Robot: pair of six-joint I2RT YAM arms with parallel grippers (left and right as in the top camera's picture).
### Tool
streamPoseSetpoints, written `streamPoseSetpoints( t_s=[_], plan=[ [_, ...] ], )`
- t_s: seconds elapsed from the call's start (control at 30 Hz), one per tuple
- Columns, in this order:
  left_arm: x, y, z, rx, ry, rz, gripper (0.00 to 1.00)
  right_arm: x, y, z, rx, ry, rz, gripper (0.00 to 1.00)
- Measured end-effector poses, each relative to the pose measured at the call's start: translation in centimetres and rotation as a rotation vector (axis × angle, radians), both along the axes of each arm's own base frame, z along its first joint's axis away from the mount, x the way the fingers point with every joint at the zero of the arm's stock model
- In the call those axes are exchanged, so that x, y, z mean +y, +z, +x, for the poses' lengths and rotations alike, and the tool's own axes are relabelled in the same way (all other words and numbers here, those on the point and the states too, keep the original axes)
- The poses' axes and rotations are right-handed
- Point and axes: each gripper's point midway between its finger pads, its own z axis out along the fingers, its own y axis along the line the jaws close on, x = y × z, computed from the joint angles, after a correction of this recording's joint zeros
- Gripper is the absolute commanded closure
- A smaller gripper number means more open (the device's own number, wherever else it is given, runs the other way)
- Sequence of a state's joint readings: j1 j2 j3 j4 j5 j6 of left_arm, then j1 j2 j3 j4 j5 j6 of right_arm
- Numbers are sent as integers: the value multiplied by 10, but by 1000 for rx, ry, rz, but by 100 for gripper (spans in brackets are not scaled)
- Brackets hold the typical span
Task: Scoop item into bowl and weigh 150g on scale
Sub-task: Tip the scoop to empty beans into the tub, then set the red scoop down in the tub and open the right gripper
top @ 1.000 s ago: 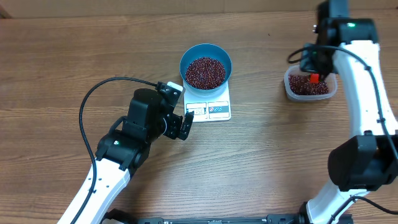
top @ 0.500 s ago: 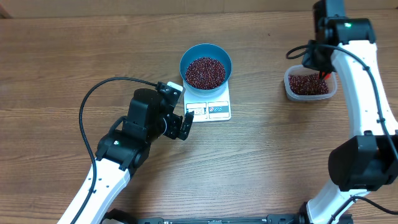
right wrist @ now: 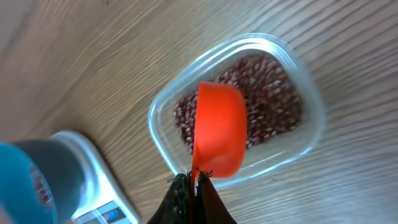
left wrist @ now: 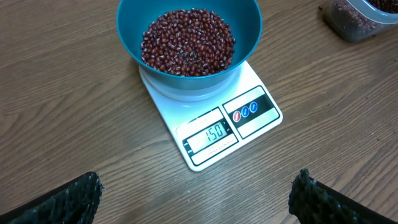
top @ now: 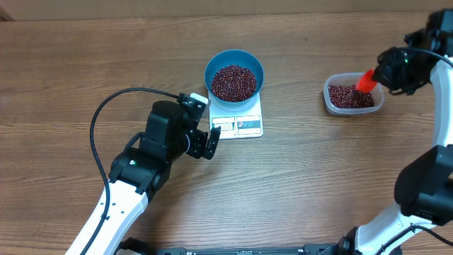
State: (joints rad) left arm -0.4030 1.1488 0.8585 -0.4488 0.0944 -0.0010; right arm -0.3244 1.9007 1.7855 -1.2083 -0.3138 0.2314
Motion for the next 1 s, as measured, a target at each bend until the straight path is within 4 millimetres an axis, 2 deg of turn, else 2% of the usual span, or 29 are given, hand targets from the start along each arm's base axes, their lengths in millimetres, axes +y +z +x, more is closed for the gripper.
streamPoseSetpoints(
  t_s=[0.2, 0.4, 0.5, 0.53, 0.6, 0.77, 0.8, 0.83, 0.9, 1.0],
  plan=[
    [0, 0, 0, 0, 0, 0, 1, 2, -22, -3, -22, 1, 128, 96],
    [0, 0, 0, 0, 0, 0, 0, 7, -38, -4, -27, 3, 170, 95],
    [0, 0, 0, 0, 0, 0, 0, 8, -43, -6, -18, -7, 183, 71],
    [0, 0, 0, 0, 0, 0, 0, 8, -43, -6, -16, -8, 184, 53],
    [0, 0, 0, 0, 0, 0, 1, 9, -44, -8, -9, -8, 188, 38],
    [0, 0, 0, 0, 0, 0, 0, 11, -47, -18, 37, -16, 194, 25],
    [0, 0, 0, 0, 0, 0, 0, 11, -48, -20, 51, -19, 193, 12],
    [0, 0, 0, 0, 0, 0, 1, 11, -49, -23, 65, -23, 191, 6],
    [0, 0, 0, 0, 0, 0, 1, 10, -51, -29, 93, -28, 182, 2],
    [0, 0, 0, 0, 0, 0, 1, 6, -57, -40, 147, -43, 149, 2]
  ],
)
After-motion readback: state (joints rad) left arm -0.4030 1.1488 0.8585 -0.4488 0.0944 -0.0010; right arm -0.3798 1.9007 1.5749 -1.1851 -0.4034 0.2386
